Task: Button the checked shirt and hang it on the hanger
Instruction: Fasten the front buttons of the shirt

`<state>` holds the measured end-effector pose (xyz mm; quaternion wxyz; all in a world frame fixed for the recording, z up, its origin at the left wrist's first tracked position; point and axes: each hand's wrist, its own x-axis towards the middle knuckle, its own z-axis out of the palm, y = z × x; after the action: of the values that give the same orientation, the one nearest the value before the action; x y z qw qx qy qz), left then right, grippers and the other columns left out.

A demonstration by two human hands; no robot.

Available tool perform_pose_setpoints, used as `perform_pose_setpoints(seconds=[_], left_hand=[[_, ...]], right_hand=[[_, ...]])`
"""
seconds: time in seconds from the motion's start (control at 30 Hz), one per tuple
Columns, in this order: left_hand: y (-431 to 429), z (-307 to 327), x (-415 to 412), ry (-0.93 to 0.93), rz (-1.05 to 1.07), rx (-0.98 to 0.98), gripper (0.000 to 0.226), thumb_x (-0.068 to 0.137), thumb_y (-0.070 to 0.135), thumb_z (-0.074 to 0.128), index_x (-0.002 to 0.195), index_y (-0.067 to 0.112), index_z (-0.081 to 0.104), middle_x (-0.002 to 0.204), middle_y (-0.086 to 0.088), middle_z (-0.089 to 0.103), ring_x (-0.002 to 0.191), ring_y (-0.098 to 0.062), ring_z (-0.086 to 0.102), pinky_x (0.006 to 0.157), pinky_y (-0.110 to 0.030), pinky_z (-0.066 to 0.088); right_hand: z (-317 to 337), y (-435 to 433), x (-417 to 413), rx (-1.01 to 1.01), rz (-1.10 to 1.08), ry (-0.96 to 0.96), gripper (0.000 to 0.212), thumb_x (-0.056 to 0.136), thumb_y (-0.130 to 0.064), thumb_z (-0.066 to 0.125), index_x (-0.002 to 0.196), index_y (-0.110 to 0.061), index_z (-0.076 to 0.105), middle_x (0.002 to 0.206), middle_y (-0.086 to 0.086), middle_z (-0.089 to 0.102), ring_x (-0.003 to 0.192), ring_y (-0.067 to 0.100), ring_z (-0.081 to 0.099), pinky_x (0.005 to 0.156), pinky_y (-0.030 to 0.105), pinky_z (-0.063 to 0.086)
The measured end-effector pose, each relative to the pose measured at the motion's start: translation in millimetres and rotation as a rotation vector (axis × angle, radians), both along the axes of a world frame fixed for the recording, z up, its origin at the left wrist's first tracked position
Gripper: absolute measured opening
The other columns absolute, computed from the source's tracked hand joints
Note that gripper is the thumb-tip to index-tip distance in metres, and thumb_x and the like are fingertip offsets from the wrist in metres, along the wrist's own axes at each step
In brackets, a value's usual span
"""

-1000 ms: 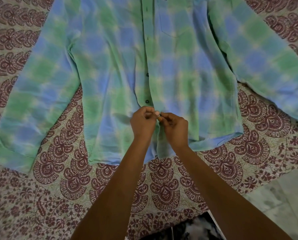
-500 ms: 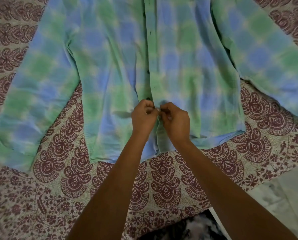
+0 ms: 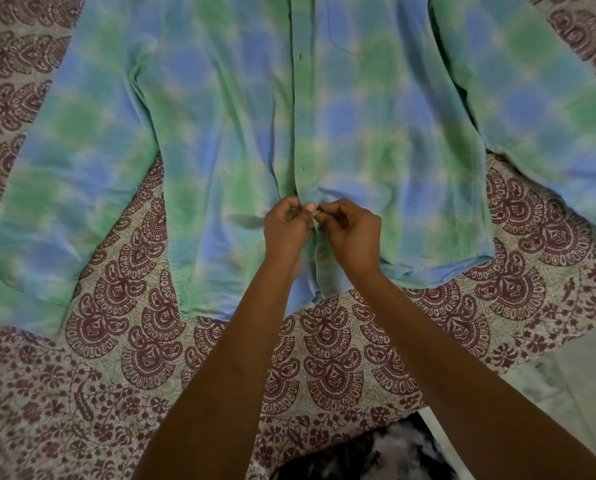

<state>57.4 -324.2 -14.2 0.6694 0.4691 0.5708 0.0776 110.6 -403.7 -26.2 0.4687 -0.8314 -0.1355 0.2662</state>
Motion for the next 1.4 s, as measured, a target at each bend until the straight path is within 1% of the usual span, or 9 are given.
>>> perform_pose_setpoints(seconds=[0.2,0.3,0.43,0.53,0.77,0.9,1.03,1.17,1.4], left_hand=[[0.5,-11.8,-11.9,-0.037,-0.085,0.107,0.027,0.086,0.005,0.061,0.067,0.020,0.049,0.046,0.010,0.053,0.053,-0.012,0.044,0.054,-0.023,0.041],[-1.5,-14.9,-15.4,-0.032,-0.158,0.158,0.027,0.085,0.006,0.063,0.068,0.024,0.052,0.049,0.012,0.058,0.057,-0.010,0.050,0.061,-0.026,0.045],[4.2,-14.6,-19.4,-0.003,-0.442,0.421,0.017,0.083,0.008,0.065,0.075,0.016,0.052,0.062,0.009,0.053,0.057,0.004,0.050,0.059,-0.009,0.039],[8.7,-11.6,-20.0,0.030,-0.621,0.662,0.014,0.083,0.013,0.064,0.089,0.020,0.053,0.071,0.005,0.056,0.063,-0.008,0.054,0.062,-0.025,0.047],[11.0,-1.4,-12.2,0.204,-0.865,0.722,0.034,0.080,0.016,0.063,0.110,0.014,0.046,0.079,0.000,0.063,0.072,-0.026,0.063,0.065,-0.036,0.050],[12.0,-5.0,-11.0,0.332,-1.012,0.791,0.041,0.081,0.024,0.064,0.115,0.015,0.042,0.083,-0.005,0.067,0.076,-0.027,0.064,0.063,-0.035,0.048],[30.1,-9.5,-20.3,0.310,-0.684,0.541,0.027,0.073,0.020,0.074,0.092,0.019,0.055,0.067,0.009,0.058,0.072,-0.013,0.060,0.063,-0.024,0.043],[48.7,-8.5,-12.1,0.230,-0.444,0.569,0.010,0.077,0.004,0.064,0.079,0.013,0.065,0.061,0.014,0.057,0.070,-0.015,0.062,0.071,-0.028,0.051],[56.5,-13.3,15.7,0.323,-0.677,0.679,0.022,0.080,0.001,0.051,0.093,0.004,0.069,0.087,-0.016,0.070,0.082,-0.028,0.065,0.074,-0.038,0.053]], right_hand=[[2.4,-2.2,9.9,0.036,-0.068,0.324,0.009,0.079,-0.003,0.067,0.087,-0.001,0.071,0.079,0.011,0.070,0.073,0.017,0.063,0.078,0.033,0.053],[5.8,-4.3,15.3,0.057,-0.168,0.574,0.007,0.079,0.002,0.064,0.082,0.000,0.070,0.057,-0.002,0.066,0.059,0.009,0.059,0.065,0.022,0.051],[9.9,-3.5,24.2,0.006,-0.220,0.815,0.011,0.080,0.001,0.064,0.071,-0.006,0.067,0.047,-0.003,0.062,0.057,0.014,0.055,0.056,0.018,0.048],[10.2,-0.6,26.4,-0.042,-0.230,0.881,0.012,0.081,-0.002,0.063,0.070,-0.007,0.066,0.053,0.000,0.062,0.060,0.014,0.055,0.056,0.018,0.047],[3.4,-7.3,24.4,-0.057,-0.292,1.015,0.014,0.084,-0.003,0.059,0.071,-0.006,0.063,0.043,-0.005,0.061,0.054,0.008,0.054,0.050,0.013,0.048],[0.2,-6.9,21.9,-0.144,-0.225,0.862,0.015,0.083,-0.003,0.062,0.068,-0.002,0.065,0.042,-0.003,0.059,0.042,0.006,0.053,0.047,0.015,0.047],[-8.7,-5.5,24.9,-0.242,-0.099,0.484,0.007,0.078,-0.007,0.068,0.073,-0.004,0.071,0.064,0.011,0.066,0.058,0.018,0.062,0.064,0.031,0.055],[-1.0,6.5,28.4,-0.223,0.050,0.008,0.012,0.080,-0.008,0.061,0.090,-0.007,0.068,0.087,0.009,0.069,0.078,0.022,0.063,0.072,0.021,0.048],[1.0,45.1,33.9,-0.292,0.439,-0.265,0.051,0.074,-0.017,0.069,0.120,-0.007,0.049,0.118,0.015,0.048,0.089,0.031,0.058,0.064,0.030,0.041]])
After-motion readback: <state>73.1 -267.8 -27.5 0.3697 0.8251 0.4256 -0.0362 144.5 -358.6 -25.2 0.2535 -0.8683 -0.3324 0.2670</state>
